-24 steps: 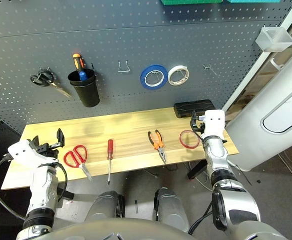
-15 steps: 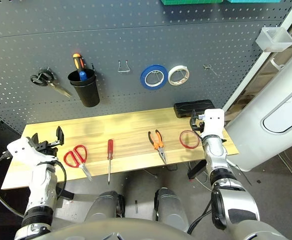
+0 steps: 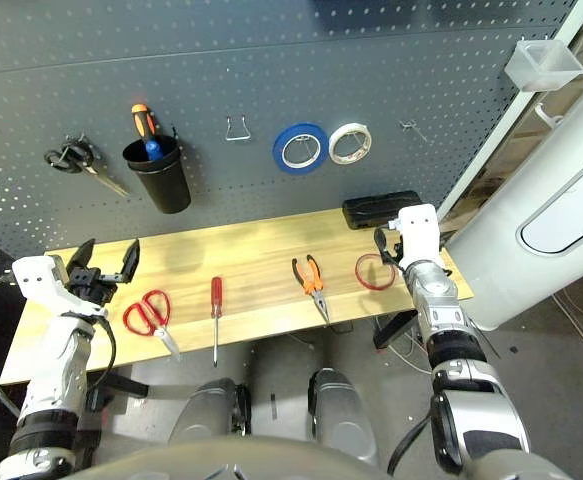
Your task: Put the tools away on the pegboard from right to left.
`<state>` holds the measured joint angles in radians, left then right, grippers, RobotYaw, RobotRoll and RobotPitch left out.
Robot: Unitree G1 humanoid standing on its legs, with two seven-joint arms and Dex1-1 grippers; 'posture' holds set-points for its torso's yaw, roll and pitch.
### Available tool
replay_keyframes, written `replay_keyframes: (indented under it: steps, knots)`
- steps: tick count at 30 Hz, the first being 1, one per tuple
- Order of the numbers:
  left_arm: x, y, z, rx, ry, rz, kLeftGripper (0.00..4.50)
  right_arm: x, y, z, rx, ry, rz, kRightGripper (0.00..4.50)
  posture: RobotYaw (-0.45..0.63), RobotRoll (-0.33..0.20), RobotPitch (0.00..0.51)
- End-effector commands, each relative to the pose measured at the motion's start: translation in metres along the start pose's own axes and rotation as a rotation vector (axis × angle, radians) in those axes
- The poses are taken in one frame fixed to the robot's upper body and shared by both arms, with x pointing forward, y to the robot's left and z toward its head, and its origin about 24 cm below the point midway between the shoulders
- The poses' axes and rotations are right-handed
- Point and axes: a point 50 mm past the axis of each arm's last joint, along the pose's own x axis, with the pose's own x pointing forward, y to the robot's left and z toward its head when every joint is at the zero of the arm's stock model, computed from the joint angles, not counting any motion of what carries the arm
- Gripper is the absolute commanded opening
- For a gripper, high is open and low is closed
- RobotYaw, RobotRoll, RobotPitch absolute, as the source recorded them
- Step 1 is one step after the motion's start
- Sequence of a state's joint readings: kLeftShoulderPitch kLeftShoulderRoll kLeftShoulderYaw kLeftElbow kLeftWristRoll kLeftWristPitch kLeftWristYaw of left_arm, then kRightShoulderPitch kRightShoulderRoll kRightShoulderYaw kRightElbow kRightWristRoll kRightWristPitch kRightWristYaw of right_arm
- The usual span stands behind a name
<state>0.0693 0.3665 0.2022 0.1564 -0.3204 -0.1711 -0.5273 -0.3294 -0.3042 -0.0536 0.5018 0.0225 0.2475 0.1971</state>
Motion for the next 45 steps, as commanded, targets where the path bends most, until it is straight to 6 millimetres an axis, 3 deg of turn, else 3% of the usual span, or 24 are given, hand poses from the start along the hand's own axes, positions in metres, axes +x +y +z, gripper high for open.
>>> replay_keyframes:
  steps: [1,7,16,19,25,29,30,37,45]
  knots:
    - [-0.001,-0.015,0.005,-0.015,0.044,-0.162,4.48,-0.003,0.007,-0.006,-0.035,0.135,0.083,4.50,-0.02,0.000,0.165]
    - [-0.009,-0.037,0.024,-0.063,0.099,-0.366,4.48,0.001,0.014,-0.014,-0.053,0.270,0.147,4.50,0.00,0.000,0.213]
    - [-0.019,-0.039,0.036,-0.030,0.140,-0.396,4.48,0.015,0.028,-0.033,-0.046,0.372,0.181,4.50,0.04,0.000,0.210]
    - [-0.017,-0.039,0.040,-0.025,0.138,-0.396,4.50,0.020,0.036,-0.039,-0.044,0.394,0.199,3.91,0.05,0.000,0.198]
    - [-0.013,-0.037,0.044,-0.005,0.129,-0.394,4.50,0.025,0.038,-0.043,-0.031,0.412,0.178,1.71,0.06,0.000,0.165]
    - [-0.006,-0.036,0.047,0.005,0.111,-0.396,4.50,0.028,0.030,-0.033,-0.029,0.353,0.143,0.20,0.05,0.000,0.142]
    - [-0.004,-0.036,0.047,0.007,0.105,-0.397,4.50,0.029,0.027,-0.029,-0.031,0.331,0.128,0.09,0.04,0.000,0.136]
    - [0.001,-0.027,0.049,0.021,0.062,-0.351,4.50,0.016,0.011,-0.012,-0.025,0.197,0.058,0.09,0.01,0.000,0.096]
    - [-0.014,0.003,0.056,0.031,0.006,-0.238,4.50,-0.017,0.002,0.011,-0.055,0.039,0.016,0.09,0.01,0.000,0.053]
